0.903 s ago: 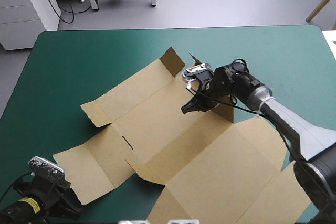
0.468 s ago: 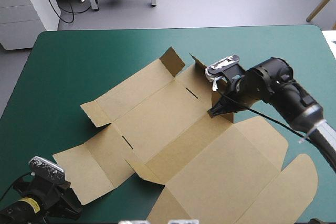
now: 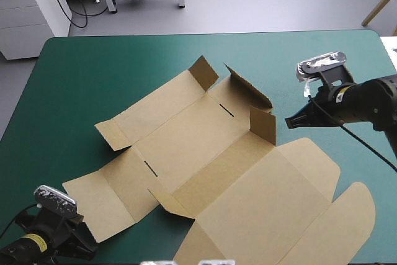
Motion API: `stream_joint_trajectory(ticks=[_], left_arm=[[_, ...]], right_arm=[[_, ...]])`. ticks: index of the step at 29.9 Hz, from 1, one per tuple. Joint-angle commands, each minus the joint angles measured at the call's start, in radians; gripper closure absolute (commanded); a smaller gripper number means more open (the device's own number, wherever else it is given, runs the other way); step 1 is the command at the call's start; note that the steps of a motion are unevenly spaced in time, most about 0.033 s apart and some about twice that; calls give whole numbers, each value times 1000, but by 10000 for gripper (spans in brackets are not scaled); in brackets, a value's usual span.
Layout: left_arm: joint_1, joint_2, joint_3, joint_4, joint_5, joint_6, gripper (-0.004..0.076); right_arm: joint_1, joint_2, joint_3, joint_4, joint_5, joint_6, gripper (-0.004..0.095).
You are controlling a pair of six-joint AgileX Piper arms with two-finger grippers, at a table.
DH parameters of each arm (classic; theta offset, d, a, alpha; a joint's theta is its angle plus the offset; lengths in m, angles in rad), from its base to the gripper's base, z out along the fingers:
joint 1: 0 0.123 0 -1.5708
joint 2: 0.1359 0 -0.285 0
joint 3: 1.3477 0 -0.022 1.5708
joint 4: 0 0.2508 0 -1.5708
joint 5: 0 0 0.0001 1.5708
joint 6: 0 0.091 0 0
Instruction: Fold the box
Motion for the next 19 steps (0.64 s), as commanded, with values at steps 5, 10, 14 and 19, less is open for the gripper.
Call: stream_joint_trajectory(ticks=[5,10,14,19], left_arm=[[-1,15,-21,-2,-47,-3,734],[-1,15,-21,-2,-45,-3,734],[-1,15,-21,-2,-45,-3,734],[-1,15,-21,-2,-45,-3,734]], right_arm=[[-123,-24,30,94,-32,-124,928],[-134,-24,78,109,-32,-132,928],[-134,-24,78,138,-32,-134,928],[-134,-24,78,138,-34,-145,928]])
